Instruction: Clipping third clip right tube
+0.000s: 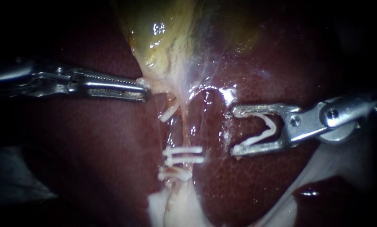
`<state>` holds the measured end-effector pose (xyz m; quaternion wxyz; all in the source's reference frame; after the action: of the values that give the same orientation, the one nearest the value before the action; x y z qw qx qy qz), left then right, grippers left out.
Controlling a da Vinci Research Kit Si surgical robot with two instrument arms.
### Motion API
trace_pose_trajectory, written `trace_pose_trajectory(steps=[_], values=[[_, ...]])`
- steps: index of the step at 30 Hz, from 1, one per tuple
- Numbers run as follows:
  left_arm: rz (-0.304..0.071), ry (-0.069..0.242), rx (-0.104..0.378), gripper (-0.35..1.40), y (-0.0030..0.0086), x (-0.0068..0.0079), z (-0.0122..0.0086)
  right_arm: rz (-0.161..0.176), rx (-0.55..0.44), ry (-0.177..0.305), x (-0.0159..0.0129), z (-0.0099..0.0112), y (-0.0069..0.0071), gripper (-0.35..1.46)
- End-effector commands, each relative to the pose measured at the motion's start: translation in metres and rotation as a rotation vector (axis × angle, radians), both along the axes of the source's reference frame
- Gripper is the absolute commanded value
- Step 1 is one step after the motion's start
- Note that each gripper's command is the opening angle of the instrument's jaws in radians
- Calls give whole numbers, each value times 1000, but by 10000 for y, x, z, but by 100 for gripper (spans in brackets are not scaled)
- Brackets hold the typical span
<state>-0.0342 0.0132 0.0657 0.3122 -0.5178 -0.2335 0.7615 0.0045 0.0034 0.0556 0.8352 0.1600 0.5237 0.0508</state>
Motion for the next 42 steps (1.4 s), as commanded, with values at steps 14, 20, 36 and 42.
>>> trace_pose_trajectory(steps=[14,20,36,42], values=[[-29,-7,5,-35,21,46,-62,12,30,10,17,5,4,50],[-31,-5,3,-35,19,43,-60,53,105,-8,49,37,6,50],[-33,-3,2,-35,16,39,-62,93,366,53,122,131,6,49],[-34,-3,2,-35,15,39,-63,103,468,130,139,139,9,49]])
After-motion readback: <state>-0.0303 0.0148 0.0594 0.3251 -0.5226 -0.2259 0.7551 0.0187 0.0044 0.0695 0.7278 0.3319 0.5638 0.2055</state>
